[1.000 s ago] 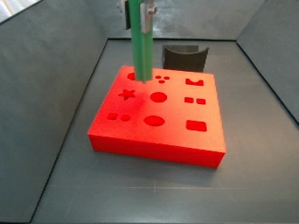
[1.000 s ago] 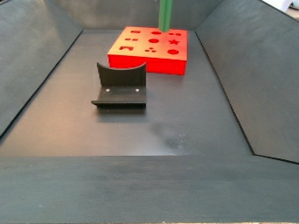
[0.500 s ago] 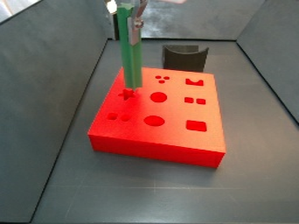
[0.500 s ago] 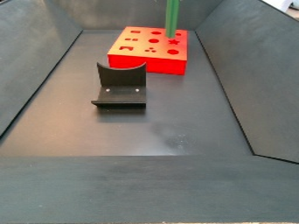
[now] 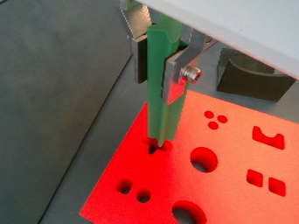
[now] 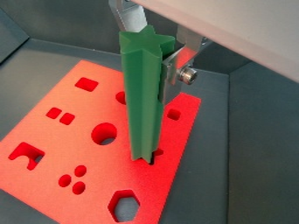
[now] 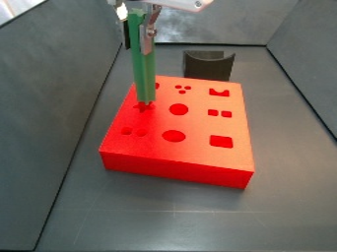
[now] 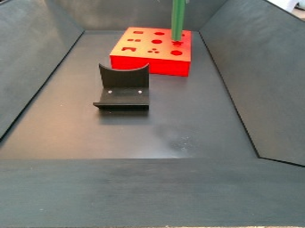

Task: Pick up the star object. Move up. Place the star object on the fixture. Regrasp the star object. Move to above the board. Insert the star object.
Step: Insert the star object.

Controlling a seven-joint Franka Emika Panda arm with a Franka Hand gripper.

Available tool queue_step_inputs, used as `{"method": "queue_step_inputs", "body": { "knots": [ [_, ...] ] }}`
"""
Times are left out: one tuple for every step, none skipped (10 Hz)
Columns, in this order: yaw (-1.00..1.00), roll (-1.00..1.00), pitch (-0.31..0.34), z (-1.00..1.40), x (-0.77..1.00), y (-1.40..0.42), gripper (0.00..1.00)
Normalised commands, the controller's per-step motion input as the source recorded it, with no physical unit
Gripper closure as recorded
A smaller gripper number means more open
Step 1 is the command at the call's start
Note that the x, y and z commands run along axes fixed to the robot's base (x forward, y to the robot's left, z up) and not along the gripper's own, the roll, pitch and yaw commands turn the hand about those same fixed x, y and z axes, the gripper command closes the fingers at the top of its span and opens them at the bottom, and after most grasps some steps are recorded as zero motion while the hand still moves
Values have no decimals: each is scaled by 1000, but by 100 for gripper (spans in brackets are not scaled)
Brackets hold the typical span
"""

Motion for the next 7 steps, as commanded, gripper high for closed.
{"method": "queue_step_inputs", "body": {
  "knots": [
    [-43, -43, -36, -306, 0, 0, 100],
    [-23, -9, 0, -111, 0, 0, 100],
    [-40, 0, 0, -20, 0, 0, 100],
    [-154, 0, 0, -9, -129, 0, 100],
    [-240, 0, 0, 0, -386, -40, 100],
    [0, 0, -23, 0, -17, 0, 100],
    [0, 0, 0, -23, 0, 0, 100]
  ]
}}
